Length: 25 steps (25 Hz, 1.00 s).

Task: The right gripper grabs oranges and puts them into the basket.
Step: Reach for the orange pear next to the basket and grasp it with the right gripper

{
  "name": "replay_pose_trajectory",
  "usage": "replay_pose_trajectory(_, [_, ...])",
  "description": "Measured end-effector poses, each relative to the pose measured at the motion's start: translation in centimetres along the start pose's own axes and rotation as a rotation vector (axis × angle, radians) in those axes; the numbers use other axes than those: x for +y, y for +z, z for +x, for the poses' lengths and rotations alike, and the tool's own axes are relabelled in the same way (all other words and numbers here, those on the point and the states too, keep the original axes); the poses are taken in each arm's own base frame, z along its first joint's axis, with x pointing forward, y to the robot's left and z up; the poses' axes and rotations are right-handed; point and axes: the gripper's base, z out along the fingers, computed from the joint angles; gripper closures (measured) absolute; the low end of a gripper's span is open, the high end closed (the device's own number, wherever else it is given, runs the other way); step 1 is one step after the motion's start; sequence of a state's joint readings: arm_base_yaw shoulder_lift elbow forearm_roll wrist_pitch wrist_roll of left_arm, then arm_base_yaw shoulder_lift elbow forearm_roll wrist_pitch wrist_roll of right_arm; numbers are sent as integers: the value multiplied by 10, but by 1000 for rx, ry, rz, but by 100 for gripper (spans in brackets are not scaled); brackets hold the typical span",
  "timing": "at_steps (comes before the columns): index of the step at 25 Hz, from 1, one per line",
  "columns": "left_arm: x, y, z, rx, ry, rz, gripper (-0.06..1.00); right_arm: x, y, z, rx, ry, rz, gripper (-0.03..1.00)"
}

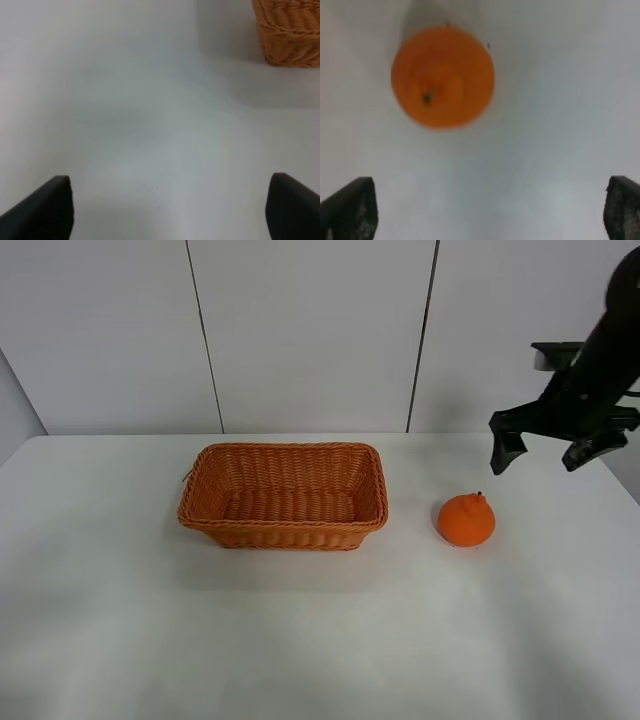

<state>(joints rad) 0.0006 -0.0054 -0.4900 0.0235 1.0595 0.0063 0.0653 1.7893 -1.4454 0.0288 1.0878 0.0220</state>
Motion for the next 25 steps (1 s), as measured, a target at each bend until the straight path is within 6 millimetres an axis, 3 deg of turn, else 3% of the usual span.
replay_pose_trajectory(4, [0,0,0,0,0,0,6,21,24,-26,22,-51,-14,28])
replay_pose_trajectory(7, [0,0,0,0,0,0,6,26,39,-33,50,-60,-18,28])
replay_pose_trajectory(20, [0,0,0,0,0,0,6,24,131,-29,242,-59,1,28])
replay_pose_trajectory(25, [0,0,0,0,0,0,6,23,155,-24,286,-57,3,28])
